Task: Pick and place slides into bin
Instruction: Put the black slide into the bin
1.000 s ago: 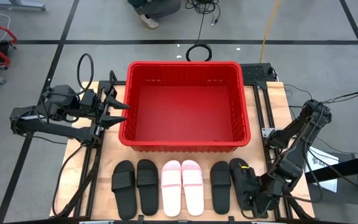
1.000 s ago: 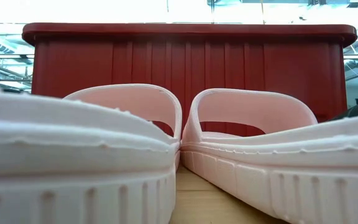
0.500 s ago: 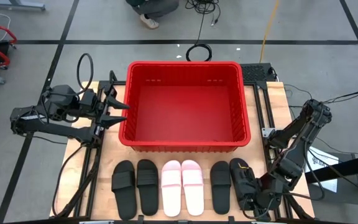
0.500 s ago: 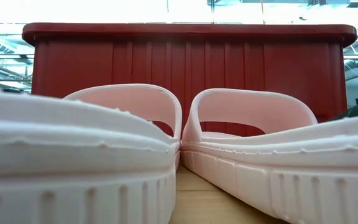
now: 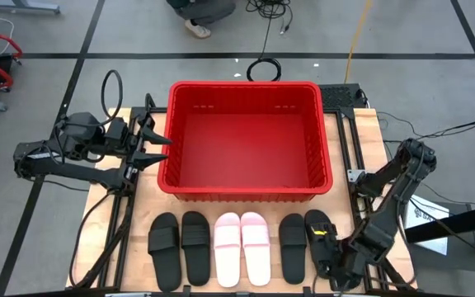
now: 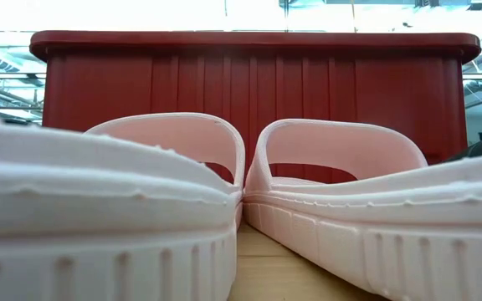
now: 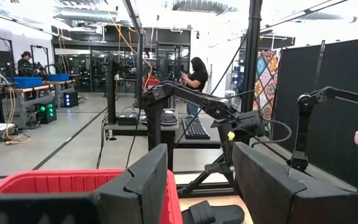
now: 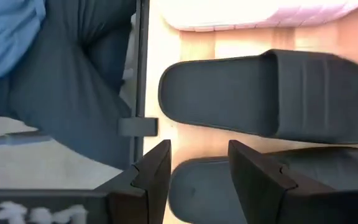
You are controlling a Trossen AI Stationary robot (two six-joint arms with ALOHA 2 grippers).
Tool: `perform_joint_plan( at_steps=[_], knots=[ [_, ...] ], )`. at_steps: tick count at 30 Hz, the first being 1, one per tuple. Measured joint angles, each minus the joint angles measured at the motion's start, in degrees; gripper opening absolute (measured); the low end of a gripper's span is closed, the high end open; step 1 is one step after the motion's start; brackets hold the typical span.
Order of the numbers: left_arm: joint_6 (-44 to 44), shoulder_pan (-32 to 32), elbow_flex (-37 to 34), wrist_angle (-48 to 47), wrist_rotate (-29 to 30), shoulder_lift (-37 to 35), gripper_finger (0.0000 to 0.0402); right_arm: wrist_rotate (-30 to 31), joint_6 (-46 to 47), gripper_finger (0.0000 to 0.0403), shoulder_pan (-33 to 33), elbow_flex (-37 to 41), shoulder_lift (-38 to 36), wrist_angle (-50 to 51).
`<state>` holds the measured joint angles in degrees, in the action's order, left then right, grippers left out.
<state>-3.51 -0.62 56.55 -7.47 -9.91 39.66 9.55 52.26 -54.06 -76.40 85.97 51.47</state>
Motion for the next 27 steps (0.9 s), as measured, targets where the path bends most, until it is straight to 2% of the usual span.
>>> perform_joint_plan(
  at_steps=[2, 5, 12, 21, 27],
  knots=[
    [0.02, 0.02, 0.0, -0.02, 0.0, 0.02, 0.0186, 2.57, 0.47, 0.0149, -1.1, -2.92, 0.23, 3.21],
    [0.02, 0.0, 0.0, -0.32, -0.01, 0.02, 0.0186, 6.61, 4.02, 0.0149, -3.13, -8.92, 2.1, 13.55],
    [0.04, 0.02, 0.0, -1.48, -0.02, 0.02, 0.0186, 8.56, 7.94, 0.0152, -5.05, -18.33, 8.55, 28.11],
    [0.31, 0.0, 0.0, -1.5, -0.02, 0.02, 0.0186, 8.46, 7.82, 0.0153, -5.01, -19.91, 15.88, 35.21],
    [0.31, 0.0, 0.0, -1.64, -0.02, 0.02, 0.0186, 13.32, 11.27, 0.0151, -7.1, -19.89, 16.12, 38.54]
  ],
)
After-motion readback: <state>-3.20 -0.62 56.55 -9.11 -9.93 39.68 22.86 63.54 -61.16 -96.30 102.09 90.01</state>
